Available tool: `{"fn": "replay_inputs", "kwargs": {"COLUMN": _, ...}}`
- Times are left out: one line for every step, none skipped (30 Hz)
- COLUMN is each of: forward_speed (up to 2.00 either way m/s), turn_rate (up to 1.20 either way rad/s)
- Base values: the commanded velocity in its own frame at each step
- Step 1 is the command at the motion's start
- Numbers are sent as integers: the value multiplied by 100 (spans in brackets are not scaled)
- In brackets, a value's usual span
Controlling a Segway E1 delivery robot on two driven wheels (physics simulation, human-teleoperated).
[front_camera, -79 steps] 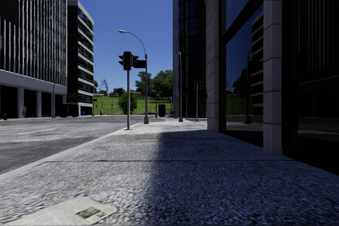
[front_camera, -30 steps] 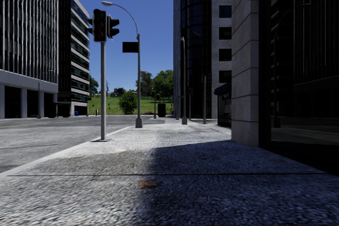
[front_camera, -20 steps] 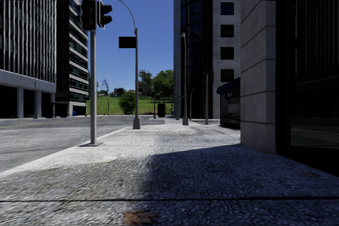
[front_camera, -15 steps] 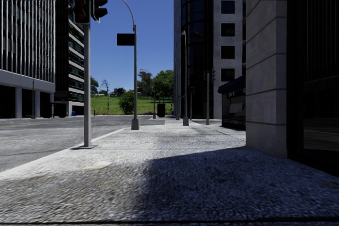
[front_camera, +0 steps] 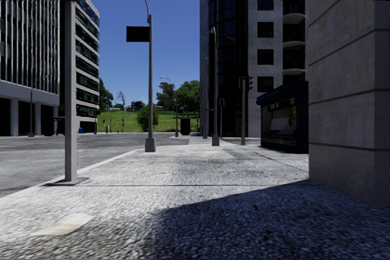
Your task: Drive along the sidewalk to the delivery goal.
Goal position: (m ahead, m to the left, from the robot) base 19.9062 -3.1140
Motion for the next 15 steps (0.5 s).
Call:
{"fn": "replay_inputs", "kwargs": {"forward_speed": 200, "turn_rate": 0}}
{"fn": "replay_inputs", "kwargs": {"forward_speed": 200, "turn_rate": 0}}
{"fn": "replay_inputs", "kwargs": {"forward_speed": 200, "turn_rate": 0}}
{"fn": "replay_inputs", "kwargs": {"forward_speed": 200, "turn_rate": 0}}
{"fn": "replay_inputs", "kwargs": {"forward_speed": 200, "turn_rate": 0}}
{"fn": "replay_inputs", "kwargs": {"forward_speed": 200, "turn_rate": 0}}
{"fn": "replay_inputs", "kwargs": {"forward_speed": 200, "turn_rate": 0}}
{"fn": "replay_inputs", "kwargs": {"forward_speed": 200, "turn_rate": 0}}
{"fn": "replay_inputs", "kwargs": {"forward_speed": 200, "turn_rate": 0}}
{"fn": "replay_inputs", "kwargs": {"forward_speed": 200, "turn_rate": 0}}
{"fn": "replay_inputs", "kwargs": {"forward_speed": 200, "turn_rate": 0}}
{"fn": "replay_inputs", "kwargs": {"forward_speed": 200, "turn_rate": 0}}
{"fn": "replay_inputs", "kwargs": {"forward_speed": 200, "turn_rate": 0}}
{"fn": "replay_inputs", "kwargs": {"forward_speed": 200, "turn_rate": 0}}
{"fn": "replay_inputs", "kwargs": {"forward_speed": 200, "turn_rate": 0}}
